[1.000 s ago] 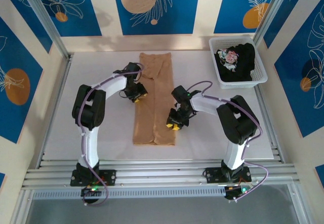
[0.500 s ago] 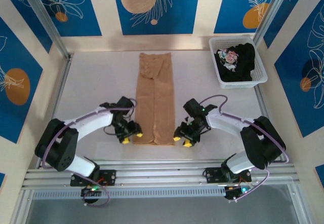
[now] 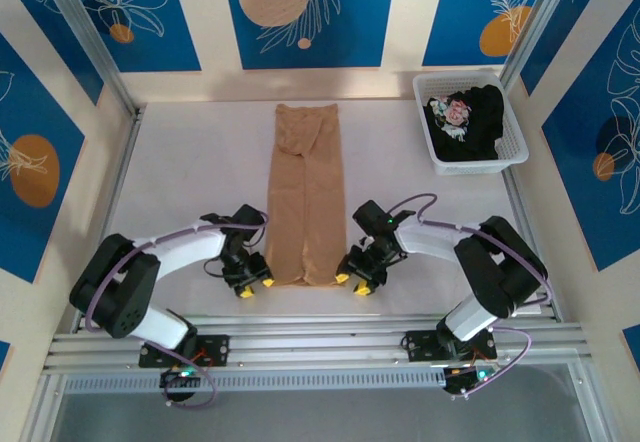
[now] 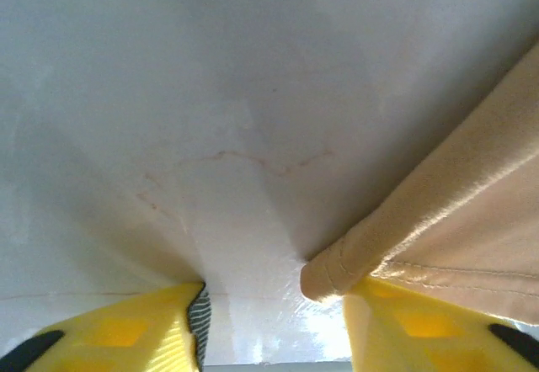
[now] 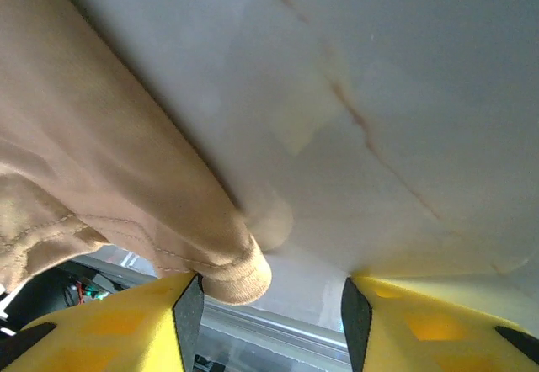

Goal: Fold and stack the t-shirts

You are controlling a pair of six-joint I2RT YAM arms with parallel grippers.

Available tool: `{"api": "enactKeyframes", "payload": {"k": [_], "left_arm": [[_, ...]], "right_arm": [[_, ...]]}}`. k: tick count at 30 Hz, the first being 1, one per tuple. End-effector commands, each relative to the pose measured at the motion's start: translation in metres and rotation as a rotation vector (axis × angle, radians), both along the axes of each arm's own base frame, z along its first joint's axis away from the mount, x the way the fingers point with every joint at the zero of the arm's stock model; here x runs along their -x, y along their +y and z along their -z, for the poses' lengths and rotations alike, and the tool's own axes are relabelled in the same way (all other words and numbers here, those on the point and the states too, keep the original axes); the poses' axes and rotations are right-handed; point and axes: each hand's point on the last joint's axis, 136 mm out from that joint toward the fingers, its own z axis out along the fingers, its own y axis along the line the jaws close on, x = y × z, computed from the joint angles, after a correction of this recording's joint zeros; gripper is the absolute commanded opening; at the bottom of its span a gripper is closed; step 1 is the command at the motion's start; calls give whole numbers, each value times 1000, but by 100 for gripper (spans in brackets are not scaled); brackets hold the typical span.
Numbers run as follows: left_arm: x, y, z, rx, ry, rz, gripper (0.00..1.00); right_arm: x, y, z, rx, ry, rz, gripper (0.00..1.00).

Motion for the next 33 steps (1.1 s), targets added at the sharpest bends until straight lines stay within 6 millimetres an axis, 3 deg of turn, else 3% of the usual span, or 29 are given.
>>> {"api": "enactKeyframes", "payload": {"k": [1, 12, 18, 21, 27, 33], "left_arm": [[-26, -40, 9, 119, -104, 20, 38], [-45, -48, 9, 119, -172, -10, 31], [-54, -55, 2, 142, -208, -3, 41], [-54, -57, 7, 147, -196, 5, 33], [-59, -56, 0, 144, -230, 4, 1], [-39, -48, -9, 130, -215, 59, 0]], "right_arm": [[-16, 19, -7, -32, -39, -7, 49], [-16, 24, 3, -12, -13, -13, 35], [-18, 28, 7, -2, 9, -10, 29], [-18, 28, 9, 1, 15, -9, 25], [-18, 23, 3, 40, -2, -24, 6], [-3, 9, -12, 81, -17, -74, 0]]}}
